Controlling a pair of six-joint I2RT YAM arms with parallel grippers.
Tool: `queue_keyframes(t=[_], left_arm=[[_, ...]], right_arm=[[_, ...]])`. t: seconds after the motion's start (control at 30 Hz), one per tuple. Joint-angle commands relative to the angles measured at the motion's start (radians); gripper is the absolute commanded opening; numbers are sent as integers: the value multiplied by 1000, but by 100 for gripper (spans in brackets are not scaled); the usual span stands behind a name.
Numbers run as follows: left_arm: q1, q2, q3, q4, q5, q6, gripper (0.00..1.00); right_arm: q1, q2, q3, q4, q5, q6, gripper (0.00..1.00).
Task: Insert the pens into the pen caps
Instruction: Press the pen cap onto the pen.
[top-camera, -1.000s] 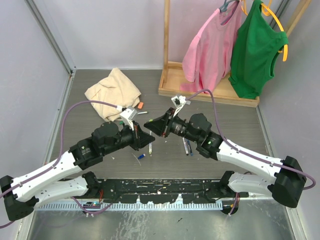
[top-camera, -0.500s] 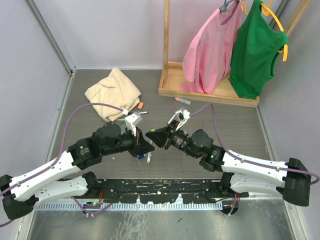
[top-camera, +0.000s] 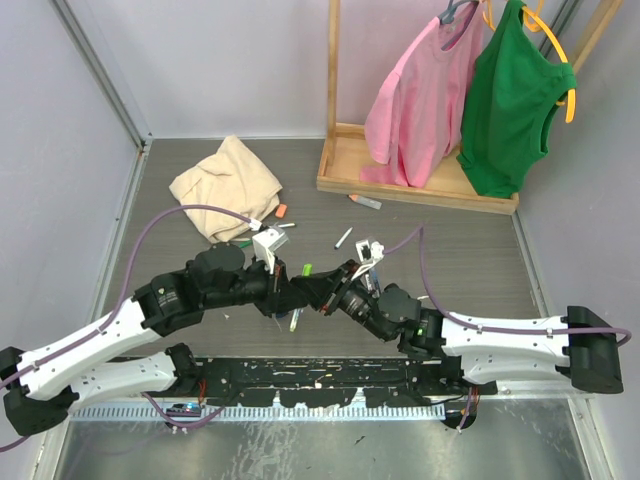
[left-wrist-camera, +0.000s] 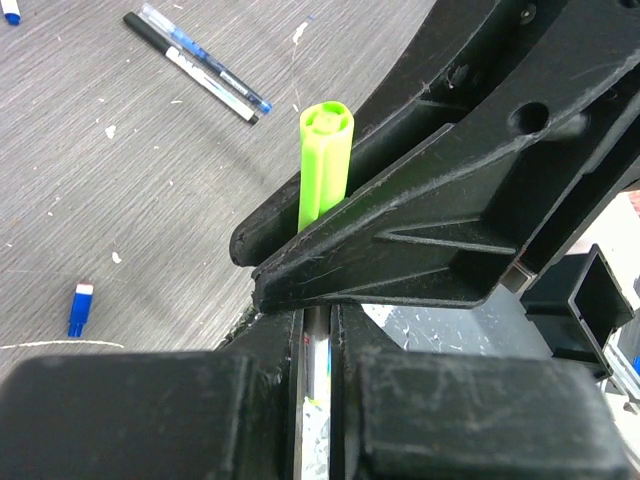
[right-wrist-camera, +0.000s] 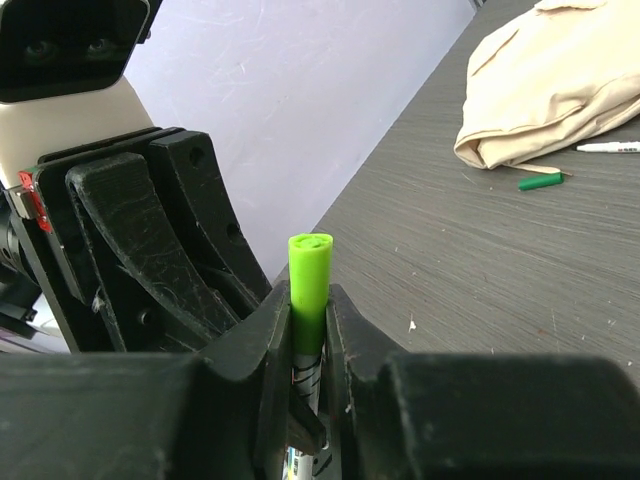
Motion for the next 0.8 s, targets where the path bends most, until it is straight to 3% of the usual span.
queue_keyframes(t=[0.0, 0.13, 0.33, 0.47, 0.63, 0.77], left_arm=[[43, -34, 156, 462, -212, 15, 0], [43, -50, 130, 461, -208, 15, 0], [43, -45, 90, 431, -142, 29, 0], [43, -37, 79, 388, -114, 40, 0], [43, -58, 63, 354, -138, 56, 0], [43, -70, 50, 343, -151, 61, 0]], right_arm=[[87, 43, -63, -273, -169, 10, 0], [85, 31, 2, -301, -152, -43, 0], [38, 65, 249, -448, -189, -211, 2], [7, 78, 410, -565, -190, -300, 19], [-59, 23, 439, -568, -245, -306, 39], [-97, -35, 436, -568, -240, -305, 47]])
